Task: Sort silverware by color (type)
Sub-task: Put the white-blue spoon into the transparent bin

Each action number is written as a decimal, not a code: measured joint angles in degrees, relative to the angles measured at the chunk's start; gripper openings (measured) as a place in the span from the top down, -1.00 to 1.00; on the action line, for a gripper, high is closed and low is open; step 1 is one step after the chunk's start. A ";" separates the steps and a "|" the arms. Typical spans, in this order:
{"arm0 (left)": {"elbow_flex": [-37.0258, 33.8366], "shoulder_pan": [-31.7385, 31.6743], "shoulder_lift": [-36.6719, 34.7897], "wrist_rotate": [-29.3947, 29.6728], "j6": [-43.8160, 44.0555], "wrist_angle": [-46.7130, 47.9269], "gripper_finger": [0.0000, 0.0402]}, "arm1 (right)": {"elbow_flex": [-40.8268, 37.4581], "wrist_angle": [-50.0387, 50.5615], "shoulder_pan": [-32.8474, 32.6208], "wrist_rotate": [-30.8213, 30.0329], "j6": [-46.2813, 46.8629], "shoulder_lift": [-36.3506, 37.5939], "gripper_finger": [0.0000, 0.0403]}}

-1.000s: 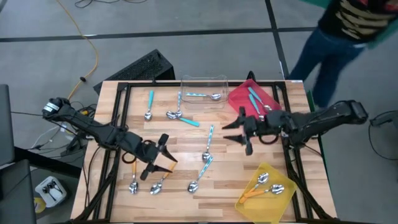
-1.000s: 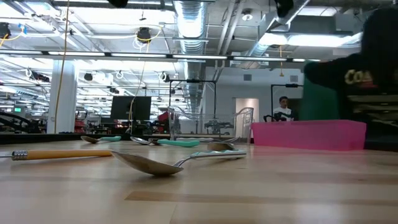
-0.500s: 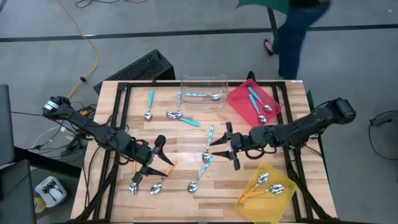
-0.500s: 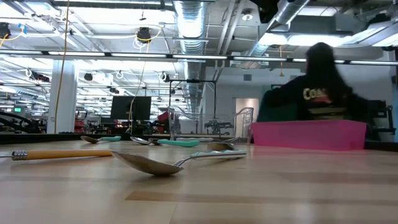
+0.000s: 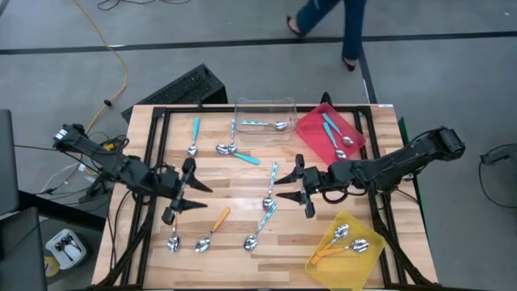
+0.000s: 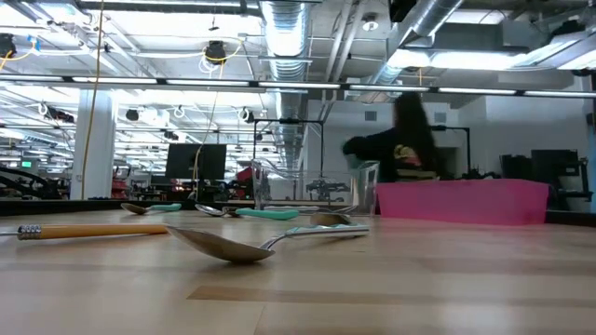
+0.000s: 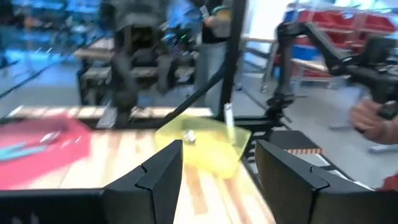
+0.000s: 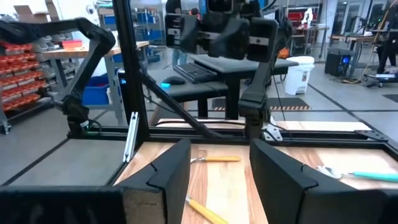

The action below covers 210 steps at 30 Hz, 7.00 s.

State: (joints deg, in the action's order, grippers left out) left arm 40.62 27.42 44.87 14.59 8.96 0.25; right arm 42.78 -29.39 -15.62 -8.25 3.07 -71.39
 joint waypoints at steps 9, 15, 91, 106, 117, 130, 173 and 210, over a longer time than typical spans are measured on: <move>0.00 0.00 -3.31 7.68 8.60 15.37 0.08 | -0.02 0.55 0.00 0.02 -0.09 0.96 0.06; 0.00 0.00 -2.15 9.15 11.54 21.23 0.08 | -0.02 2.85 0.00 0.02 -0.07 0.87 0.06; -7.08 4.93 11.41 8.41 30.71 18.23 0.08 | -0.02 11.24 -0.13 0.43 4.63 0.85 0.06; -4.63 9.16 30.28 10.75 37.19 14.76 0.08 | -0.02 11.75 0.04 0.46 4.44 0.85 0.06; -4.33 9.16 33.80 13.12 41.30 15.73 0.08 | -0.02 12.89 0.02 0.48 4.46 0.85 0.06; -4.33 8.87 34.05 13.86 41.24 15.80 0.08 | -0.02 13.63 0.58 -8.40 7.08 -0.18 0.06; 0.15 7.19 33.46 14.19 32.30 22.75 0.08 | 33.92 66.52 13.25 2.26 -43.98 -41.10 0.06; 0.13 7.60 33.46 18.37 31.24 18.07 0.08 | 33.90 65.89 15.37 6.51 -29.51 -44.86 0.78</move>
State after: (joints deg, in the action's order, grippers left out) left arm 40.75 35.02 78.32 32.96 40.20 18.32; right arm 76.69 36.51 -0.25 -1.74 -26.44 -116.25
